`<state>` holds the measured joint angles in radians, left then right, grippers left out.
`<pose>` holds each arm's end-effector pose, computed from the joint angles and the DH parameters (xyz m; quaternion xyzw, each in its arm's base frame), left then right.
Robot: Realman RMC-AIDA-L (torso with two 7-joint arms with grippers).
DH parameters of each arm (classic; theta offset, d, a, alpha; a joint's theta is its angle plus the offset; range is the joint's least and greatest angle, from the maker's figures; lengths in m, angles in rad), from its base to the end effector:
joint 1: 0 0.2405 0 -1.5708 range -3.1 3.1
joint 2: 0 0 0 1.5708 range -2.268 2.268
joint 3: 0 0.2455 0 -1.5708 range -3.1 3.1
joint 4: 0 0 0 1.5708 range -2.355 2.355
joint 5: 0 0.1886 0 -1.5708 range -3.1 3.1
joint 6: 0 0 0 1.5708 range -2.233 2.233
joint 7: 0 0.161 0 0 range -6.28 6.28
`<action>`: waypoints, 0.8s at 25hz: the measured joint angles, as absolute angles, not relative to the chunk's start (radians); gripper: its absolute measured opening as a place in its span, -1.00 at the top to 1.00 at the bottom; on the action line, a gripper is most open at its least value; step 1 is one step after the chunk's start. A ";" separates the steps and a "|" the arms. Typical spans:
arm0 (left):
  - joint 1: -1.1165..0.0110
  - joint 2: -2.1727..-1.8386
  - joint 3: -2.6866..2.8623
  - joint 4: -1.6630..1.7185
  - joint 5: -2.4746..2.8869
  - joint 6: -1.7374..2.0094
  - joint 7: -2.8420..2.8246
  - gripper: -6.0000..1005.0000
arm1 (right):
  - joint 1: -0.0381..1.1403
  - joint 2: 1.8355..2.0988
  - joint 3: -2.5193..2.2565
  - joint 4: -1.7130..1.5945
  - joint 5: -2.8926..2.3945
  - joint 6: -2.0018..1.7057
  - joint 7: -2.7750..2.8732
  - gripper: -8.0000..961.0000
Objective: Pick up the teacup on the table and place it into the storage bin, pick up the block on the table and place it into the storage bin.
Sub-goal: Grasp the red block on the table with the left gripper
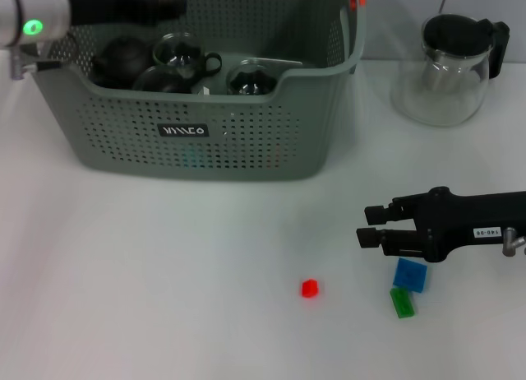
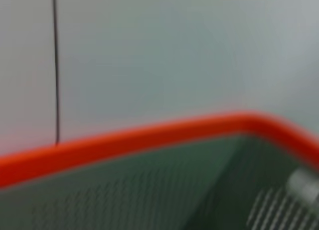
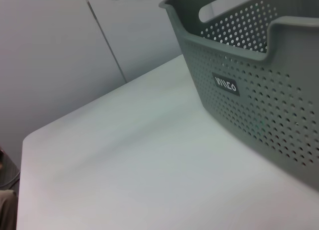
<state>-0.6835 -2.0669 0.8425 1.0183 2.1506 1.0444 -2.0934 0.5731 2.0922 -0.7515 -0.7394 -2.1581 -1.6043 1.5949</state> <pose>-0.1844 0.4324 0.0598 -0.8578 -0.3284 -0.1855 0.3491 0.2262 0.3092 -0.0220 -0.9509 0.2563 0.1649 0.0546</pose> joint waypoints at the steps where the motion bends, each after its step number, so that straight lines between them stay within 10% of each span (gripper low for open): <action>1: -0.653 -2.072 0.804 1.034 2.063 1.090 -2.048 0.31 | 0.572 2.092 -0.752 -0.739 -2.158 -1.605 1.594 0.03; 11: -0.467 -2.070 0.569 0.903 1.455 1.716 -1.589 -0.33 | 0.574 2.091 -0.752 -0.738 -2.157 -1.599 1.590 0.03; 20: -0.370 -2.169 0.754 0.859 1.887 1.722 -1.297 -0.44 | 0.575 2.091 -0.752 -0.738 -2.158 -1.594 1.596 0.03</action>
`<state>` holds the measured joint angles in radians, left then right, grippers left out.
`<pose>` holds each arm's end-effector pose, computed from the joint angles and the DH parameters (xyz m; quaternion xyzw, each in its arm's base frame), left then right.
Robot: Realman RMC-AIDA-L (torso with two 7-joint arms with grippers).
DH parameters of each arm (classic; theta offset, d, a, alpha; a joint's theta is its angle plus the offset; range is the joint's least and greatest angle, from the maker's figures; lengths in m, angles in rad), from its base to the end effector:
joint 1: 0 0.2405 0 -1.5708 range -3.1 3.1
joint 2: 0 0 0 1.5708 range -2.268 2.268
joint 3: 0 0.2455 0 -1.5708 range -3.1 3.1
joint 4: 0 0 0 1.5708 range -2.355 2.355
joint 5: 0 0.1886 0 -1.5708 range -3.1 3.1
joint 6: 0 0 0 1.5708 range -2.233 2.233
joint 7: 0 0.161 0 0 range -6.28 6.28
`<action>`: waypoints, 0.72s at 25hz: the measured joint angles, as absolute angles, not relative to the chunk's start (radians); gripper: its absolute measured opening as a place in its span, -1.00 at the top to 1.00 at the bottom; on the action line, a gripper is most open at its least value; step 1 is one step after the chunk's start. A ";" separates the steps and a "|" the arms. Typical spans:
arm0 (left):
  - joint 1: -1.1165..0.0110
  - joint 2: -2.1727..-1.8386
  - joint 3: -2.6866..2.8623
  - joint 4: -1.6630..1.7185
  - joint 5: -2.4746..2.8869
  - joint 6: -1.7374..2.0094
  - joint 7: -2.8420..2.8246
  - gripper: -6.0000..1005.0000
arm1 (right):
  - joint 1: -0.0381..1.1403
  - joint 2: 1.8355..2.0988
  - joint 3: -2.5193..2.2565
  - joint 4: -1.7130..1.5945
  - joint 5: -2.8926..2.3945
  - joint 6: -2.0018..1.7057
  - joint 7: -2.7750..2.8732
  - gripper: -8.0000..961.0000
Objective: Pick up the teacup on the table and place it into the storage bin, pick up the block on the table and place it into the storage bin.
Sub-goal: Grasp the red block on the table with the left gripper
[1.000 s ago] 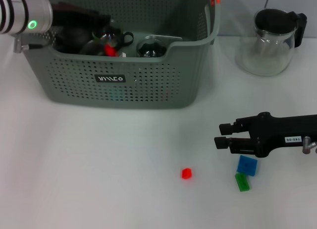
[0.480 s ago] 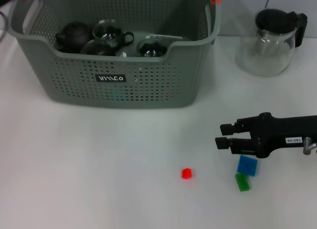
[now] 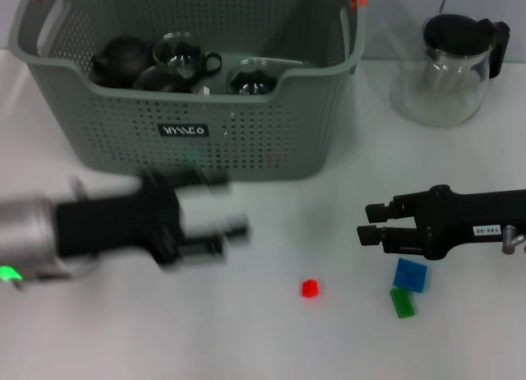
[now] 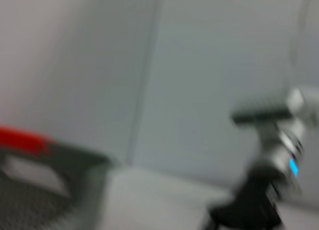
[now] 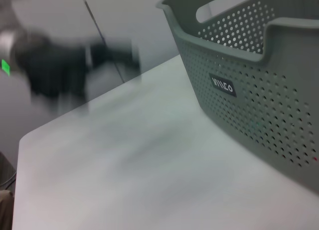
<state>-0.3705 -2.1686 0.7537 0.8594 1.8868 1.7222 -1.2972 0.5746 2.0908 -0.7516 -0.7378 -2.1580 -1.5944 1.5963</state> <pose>-0.2188 0.2710 -0.0092 -0.9373 -0.1409 -0.2971 0.1155 0.2269 0.3110 -0.0217 -0.9505 0.2575 0.1636 0.0590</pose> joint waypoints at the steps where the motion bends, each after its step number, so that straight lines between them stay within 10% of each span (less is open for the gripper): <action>1: -0.369 -2.173 0.790 0.839 1.902 1.706 -1.270 -0.44 | 0.574 2.091 -0.752 -0.738 -2.158 -1.593 1.596 0.03; 18: -0.592 -2.177 1.017 0.395 1.949 1.272 -1.033 -0.39 | 0.567 2.091 -0.752 -0.735 -2.157 -1.594 1.598 0.03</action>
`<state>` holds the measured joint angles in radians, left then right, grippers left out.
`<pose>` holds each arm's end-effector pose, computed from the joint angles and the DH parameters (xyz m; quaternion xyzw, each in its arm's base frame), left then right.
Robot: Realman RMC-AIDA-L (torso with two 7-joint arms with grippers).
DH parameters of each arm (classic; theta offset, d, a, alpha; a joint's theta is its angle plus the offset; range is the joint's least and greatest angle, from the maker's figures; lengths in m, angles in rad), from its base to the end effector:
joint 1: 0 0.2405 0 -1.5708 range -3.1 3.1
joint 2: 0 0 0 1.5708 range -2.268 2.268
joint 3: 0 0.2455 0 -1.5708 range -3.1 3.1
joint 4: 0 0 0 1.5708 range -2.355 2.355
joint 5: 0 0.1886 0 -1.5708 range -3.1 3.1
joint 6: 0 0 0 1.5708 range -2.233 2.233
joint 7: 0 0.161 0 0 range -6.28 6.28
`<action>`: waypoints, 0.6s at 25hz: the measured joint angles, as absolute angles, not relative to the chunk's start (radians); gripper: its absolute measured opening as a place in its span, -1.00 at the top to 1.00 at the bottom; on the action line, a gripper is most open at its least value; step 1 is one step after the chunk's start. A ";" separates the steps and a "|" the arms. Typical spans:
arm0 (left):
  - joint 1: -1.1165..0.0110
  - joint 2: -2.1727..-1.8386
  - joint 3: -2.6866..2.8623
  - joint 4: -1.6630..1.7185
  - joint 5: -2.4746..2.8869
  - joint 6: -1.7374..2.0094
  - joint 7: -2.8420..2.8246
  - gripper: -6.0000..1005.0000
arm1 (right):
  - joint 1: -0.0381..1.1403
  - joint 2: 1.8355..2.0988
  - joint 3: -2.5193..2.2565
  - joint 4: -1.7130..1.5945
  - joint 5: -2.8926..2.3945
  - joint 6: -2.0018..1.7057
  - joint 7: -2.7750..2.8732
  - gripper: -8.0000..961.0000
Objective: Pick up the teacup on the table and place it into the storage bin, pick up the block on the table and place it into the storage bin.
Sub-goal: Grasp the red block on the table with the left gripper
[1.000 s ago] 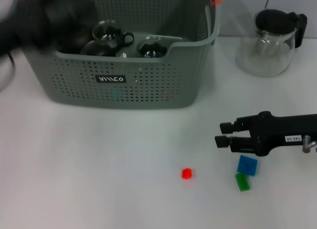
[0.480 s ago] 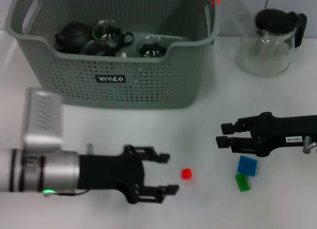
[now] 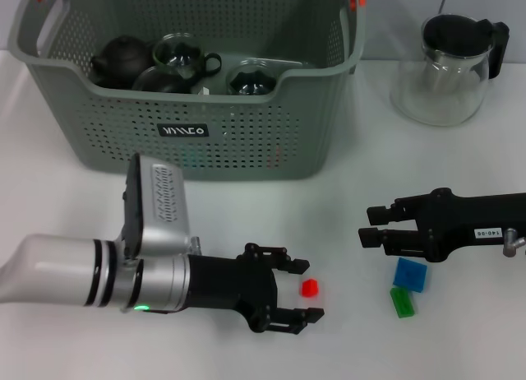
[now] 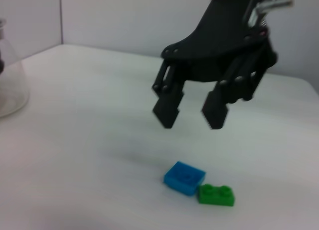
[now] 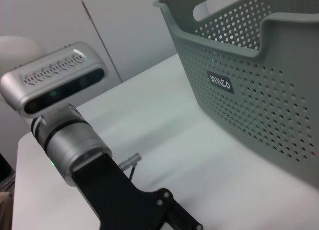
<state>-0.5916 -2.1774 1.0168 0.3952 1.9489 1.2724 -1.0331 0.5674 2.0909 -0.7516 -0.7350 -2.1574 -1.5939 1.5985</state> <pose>-0.2227 0.2796 -0.1194 -0.9813 -0.0971 -0.1550 0.0605 0.2292 0.3091 -0.0221 -0.9490 0.2630 0.1640 0.0588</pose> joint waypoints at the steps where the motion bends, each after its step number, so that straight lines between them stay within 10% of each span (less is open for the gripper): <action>1: -0.600 -2.178 1.019 0.384 1.946 1.255 -1.032 -0.39 | 0.568 2.091 -0.752 -0.734 -2.157 -1.593 1.598 0.03; 15: -0.643 -2.178 1.023 0.332 1.941 1.190 -1.025 -0.25 | 0.577 2.091 -0.752 -0.729 -2.158 -1.592 1.598 0.03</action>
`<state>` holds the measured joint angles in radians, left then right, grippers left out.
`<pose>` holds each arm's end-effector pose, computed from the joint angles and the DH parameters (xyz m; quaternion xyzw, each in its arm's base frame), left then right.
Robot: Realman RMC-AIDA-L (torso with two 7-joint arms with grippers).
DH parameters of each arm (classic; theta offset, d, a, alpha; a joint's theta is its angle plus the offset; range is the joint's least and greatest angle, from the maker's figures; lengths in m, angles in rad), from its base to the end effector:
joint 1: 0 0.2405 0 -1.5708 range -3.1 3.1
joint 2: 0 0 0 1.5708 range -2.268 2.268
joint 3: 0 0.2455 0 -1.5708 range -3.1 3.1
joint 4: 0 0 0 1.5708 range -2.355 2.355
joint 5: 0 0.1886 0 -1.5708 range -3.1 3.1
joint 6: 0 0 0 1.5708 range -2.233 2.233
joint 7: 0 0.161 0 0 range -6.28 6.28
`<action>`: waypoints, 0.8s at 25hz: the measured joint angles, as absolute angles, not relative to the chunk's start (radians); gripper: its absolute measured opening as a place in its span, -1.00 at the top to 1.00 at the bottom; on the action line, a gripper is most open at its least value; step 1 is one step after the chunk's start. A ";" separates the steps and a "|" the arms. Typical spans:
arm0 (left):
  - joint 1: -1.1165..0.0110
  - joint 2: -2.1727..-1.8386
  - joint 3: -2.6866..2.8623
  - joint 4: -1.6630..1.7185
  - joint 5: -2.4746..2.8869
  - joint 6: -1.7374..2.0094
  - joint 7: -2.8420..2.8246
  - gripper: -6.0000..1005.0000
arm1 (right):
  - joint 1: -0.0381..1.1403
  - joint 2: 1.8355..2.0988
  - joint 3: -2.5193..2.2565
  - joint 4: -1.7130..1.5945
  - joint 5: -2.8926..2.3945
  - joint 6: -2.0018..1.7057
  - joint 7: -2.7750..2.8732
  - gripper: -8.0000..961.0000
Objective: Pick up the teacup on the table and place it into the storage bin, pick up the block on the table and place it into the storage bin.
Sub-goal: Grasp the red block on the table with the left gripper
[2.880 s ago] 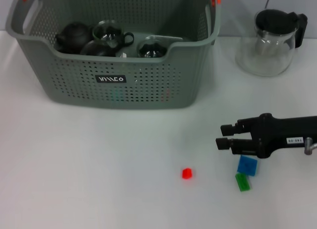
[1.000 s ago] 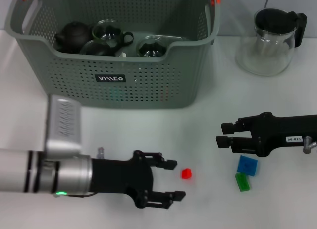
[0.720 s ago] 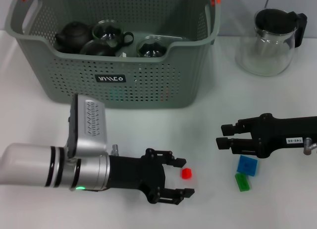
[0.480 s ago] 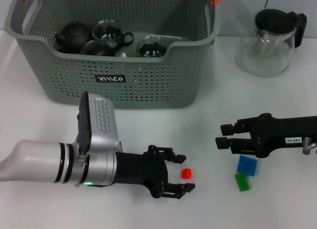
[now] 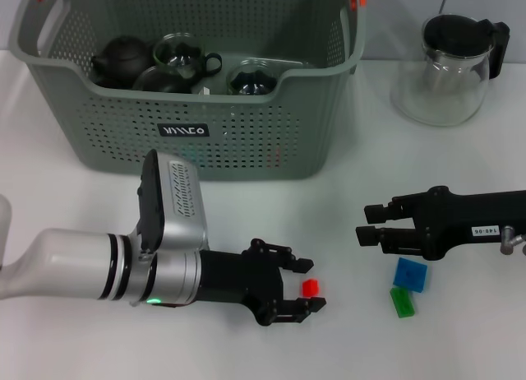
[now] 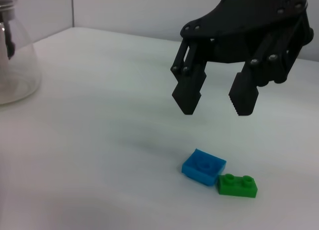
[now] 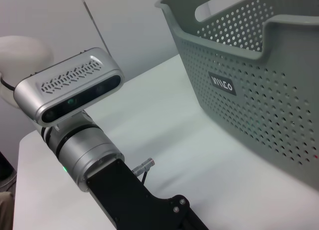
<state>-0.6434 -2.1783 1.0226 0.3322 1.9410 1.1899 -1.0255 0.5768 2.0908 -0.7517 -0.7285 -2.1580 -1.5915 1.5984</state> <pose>-0.2211 0.2884 -0.1286 -0.9833 -0.0996 -0.1350 0.0707 0.2270 0.3107 -0.0231 -0.9496 0.2609 0.1642 0.0569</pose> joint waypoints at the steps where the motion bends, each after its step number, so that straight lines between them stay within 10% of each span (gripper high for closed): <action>1: -0.646 -2.178 1.023 0.328 1.938 1.187 -1.022 -0.22 | 0.577 2.091 -0.752 -0.729 -2.158 -1.591 1.598 0.03; 20: -0.684 -2.178 1.043 0.268 1.930 1.127 -1.011 0.24 | 0.568 2.085 -0.752 -0.713 -2.158 -1.580 1.592 0.03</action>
